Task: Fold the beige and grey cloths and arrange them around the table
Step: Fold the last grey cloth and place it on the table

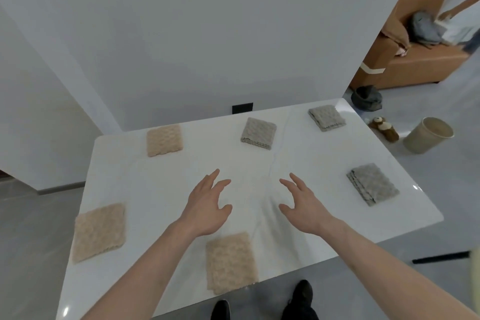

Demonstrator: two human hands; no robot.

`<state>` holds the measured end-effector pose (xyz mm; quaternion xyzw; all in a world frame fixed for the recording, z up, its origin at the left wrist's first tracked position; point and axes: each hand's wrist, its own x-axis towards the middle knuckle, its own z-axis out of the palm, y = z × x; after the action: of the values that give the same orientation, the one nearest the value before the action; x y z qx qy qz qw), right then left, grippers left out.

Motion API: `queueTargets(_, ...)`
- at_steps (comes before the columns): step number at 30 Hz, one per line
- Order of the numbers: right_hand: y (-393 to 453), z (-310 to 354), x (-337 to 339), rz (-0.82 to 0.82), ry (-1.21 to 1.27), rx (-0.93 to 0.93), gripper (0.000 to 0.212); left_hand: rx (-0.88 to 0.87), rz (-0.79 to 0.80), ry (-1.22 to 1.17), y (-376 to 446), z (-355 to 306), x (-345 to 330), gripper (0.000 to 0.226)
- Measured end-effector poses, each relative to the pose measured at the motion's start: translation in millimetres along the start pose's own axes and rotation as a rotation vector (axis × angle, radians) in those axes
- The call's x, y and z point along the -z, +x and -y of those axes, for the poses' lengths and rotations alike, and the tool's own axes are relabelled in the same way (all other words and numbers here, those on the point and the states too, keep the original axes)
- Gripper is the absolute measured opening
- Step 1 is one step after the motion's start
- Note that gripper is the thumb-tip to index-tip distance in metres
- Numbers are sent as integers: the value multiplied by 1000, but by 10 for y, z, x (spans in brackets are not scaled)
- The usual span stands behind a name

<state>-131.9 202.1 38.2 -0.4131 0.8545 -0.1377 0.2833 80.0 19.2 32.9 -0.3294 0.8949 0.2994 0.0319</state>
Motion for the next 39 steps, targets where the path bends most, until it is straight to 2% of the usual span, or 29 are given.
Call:
queueTargets(9, 267, -1071, 415, 24, 27, 88, 68, 115, -41, 11, 449, -761, -531, 66)
queueTargets(14, 379, -1922, 715, 122, 11, 139, 68, 287, -3, -65, 603, -1411, -1094, 67)
queueTargets(18, 484, -2284, 872, 225, -71, 182, 69, 400, -4, -106, 560, -1795, -1376, 67)
queueTargets(27, 836, -1998, 926, 310, -110, 344, 69, 577, -76, -117, 283, -1794, -1505, 66)
queueTargets(39, 1414, -1921, 1242, 245, -194, 300, 71, 403, -101, -112, 1329, -1817, -1202, 66)
